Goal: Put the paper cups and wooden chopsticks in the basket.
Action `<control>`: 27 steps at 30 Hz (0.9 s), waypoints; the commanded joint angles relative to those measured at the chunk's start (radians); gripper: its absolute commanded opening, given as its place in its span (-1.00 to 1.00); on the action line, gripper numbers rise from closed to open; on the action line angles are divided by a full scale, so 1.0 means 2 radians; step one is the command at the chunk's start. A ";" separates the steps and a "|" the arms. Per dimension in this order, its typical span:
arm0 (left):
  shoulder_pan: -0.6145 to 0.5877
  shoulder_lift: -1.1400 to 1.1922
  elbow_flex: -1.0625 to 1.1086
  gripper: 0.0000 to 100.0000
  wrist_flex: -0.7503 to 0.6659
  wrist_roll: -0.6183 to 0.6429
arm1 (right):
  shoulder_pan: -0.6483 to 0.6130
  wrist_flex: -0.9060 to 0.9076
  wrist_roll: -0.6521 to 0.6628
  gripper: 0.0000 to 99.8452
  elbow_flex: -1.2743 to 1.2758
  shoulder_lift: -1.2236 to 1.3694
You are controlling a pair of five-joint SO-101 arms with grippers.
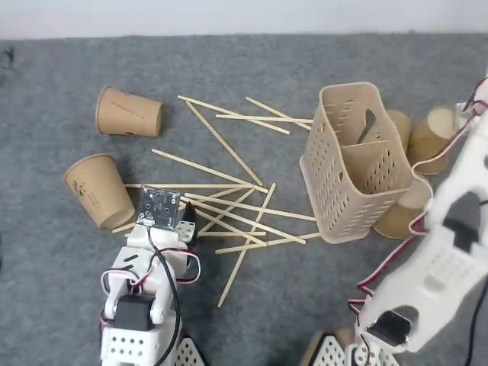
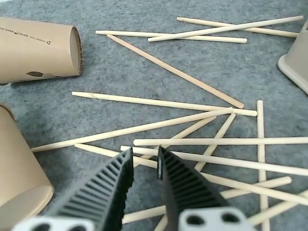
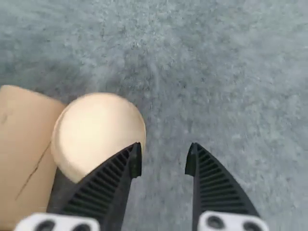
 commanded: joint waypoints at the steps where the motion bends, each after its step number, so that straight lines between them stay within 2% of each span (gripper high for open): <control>1: 0.000 -0.005 -0.007 -0.82 0.001 -0.005 | 0.006 -0.003 0.007 -0.68 -0.071 0.038; 8: 0.002 -0.005 -0.007 -0.82 0.000 -0.005 | -0.003 0.009 0.007 -0.69 -0.097 0.079; 14: 0.002 -0.005 -0.007 -0.82 0.000 -0.005 | -0.011 0.102 0.011 -0.69 -0.097 0.077; 17: 0.002 -0.005 -0.007 -0.82 0.000 -0.005 | 0.013 0.148 0.018 -0.69 -0.097 0.079; 27: 0.002 -0.005 -0.007 -0.82 0.000 -0.005 | 0.136 0.211 0.141 -0.69 -0.094 0.118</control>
